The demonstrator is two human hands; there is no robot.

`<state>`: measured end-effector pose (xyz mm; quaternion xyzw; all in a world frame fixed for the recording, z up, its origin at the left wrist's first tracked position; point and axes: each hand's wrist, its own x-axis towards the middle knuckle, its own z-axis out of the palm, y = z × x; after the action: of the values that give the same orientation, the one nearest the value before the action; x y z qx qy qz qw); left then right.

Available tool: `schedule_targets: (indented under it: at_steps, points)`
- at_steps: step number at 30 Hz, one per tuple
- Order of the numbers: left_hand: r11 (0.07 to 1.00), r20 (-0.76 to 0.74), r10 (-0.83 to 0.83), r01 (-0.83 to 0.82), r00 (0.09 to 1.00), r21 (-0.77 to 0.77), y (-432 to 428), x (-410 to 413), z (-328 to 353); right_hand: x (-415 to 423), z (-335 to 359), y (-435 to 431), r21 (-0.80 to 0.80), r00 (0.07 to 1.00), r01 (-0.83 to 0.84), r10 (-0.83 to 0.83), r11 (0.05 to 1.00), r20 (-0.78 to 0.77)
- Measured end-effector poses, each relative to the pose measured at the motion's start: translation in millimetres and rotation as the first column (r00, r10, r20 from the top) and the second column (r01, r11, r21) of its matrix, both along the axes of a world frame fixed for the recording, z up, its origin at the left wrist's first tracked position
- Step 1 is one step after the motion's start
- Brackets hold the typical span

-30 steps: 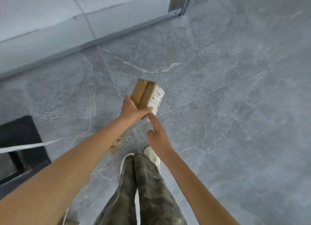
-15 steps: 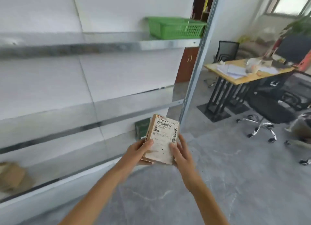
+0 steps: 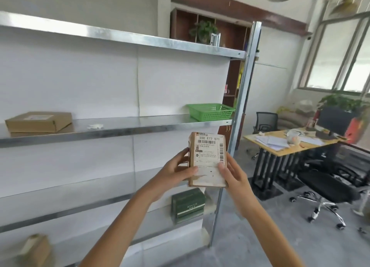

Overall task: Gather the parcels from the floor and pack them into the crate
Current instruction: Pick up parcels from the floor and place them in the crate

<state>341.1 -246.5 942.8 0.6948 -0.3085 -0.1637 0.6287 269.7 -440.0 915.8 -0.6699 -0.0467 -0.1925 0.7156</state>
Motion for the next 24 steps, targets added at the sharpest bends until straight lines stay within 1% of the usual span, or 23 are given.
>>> schedule_targets:
  at_steps: [3, 8, 11, 17, 21, 24]
  points:
    - [1.0, 0.032, 0.01, -0.01, 0.999, -0.003, 15, -9, 0, -9, 0, 9, -0.026, 1.0, -0.026, 0.026, 0.999, 0.008]
    - [1.0, 0.057, 0.019, -0.019, 0.998, 0.004, 44, -28, -5, -28, -7, 28, -0.118, 0.997, -0.068, 0.072, 0.991, 0.025]
    - [0.999, 0.063, 0.041, -0.042, 0.997, 0.018, 62, -46, -8, -44, -11, 41, -0.14, 0.992, -0.125, 0.128, 0.982, 0.011]
    - [0.988, 0.051, 0.141, -0.144, 0.989, 0.063, 97, -109, -21, -90, -10, 67, -0.166, 0.965, -0.261, 0.258, 0.951, -0.037]
    - [0.971, 0.04, 0.213, -0.216, 0.976, 0.098, 121, -159, -25, -122, -18, 85, -0.148, 0.94, -0.342, 0.336, 0.928, -0.062]
    - [0.958, 0.038, 0.26, -0.263, 0.965, 0.118, 134, -200, -28, -149, -28, 98, -0.128, 0.925, -0.379, 0.375, 0.916, -0.053]
